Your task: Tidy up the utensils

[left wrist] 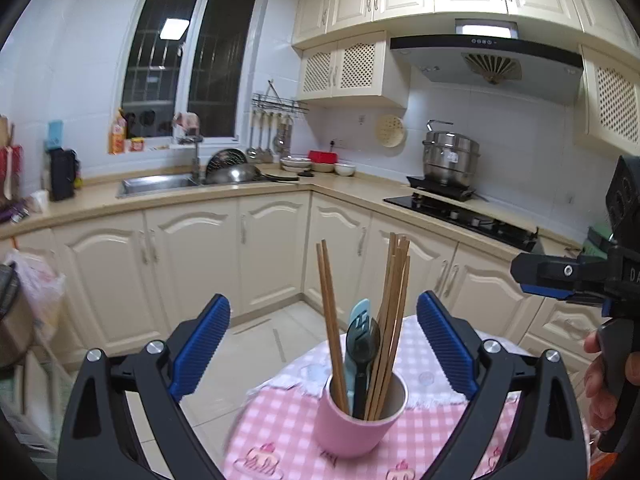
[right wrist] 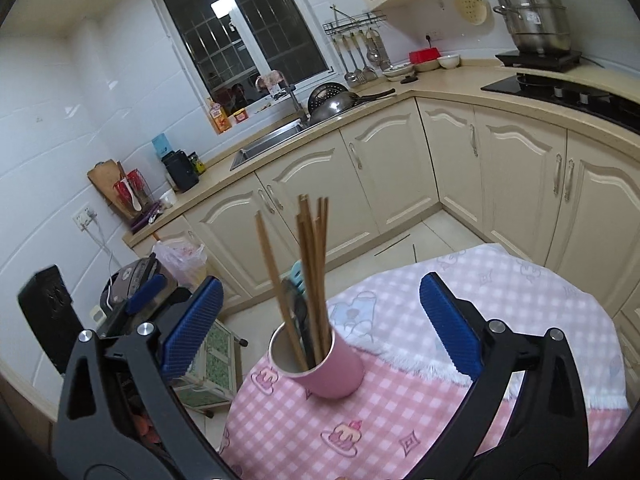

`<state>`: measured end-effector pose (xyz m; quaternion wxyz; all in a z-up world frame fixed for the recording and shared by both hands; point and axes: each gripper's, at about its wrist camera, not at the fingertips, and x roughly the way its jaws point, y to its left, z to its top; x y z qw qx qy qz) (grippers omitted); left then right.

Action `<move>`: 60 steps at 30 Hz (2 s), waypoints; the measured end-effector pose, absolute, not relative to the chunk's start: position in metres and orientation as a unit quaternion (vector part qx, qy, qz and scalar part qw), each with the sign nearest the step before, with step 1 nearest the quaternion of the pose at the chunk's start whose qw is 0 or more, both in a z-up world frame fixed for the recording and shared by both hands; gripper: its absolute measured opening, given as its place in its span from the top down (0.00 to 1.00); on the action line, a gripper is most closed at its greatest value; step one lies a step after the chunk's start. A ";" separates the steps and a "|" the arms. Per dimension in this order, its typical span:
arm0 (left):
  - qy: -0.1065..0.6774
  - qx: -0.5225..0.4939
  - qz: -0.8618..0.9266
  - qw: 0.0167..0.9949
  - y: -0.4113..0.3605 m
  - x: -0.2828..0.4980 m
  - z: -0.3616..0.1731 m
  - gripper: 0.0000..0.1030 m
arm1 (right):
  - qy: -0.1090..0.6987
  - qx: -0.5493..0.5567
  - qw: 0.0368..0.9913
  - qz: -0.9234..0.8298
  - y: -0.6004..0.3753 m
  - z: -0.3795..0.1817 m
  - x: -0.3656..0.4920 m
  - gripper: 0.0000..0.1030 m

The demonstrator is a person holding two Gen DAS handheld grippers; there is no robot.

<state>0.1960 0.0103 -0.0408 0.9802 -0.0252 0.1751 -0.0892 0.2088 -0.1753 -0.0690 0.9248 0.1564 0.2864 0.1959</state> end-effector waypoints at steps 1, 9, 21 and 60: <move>0.175 -0.019 -0.082 0.981 0.010 0.187 -0.037 0.10 | 0.285 0.153 0.926 0.195 -0.173 -0.068 0.202 0.06; 0.188 0.005 -0.047 0.981 0.007 0.132 -0.018 0.10 | 0.268 0.144 0.934 0.186 -0.168 -0.064 0.148 0.06; 0.189 0.016 -0.019 0.982 0.003 0.073 -0.018 0.10 | 0.242 0.125 0.949 0.161 -0.156 -0.070 0.089 0.06; 0.156 -0.008 0.005 0.988 0.025 -0.014 -0.019 0.04 | 0.178 0.090 0.972 0.122 -0.124 -0.054 -0.010 0.06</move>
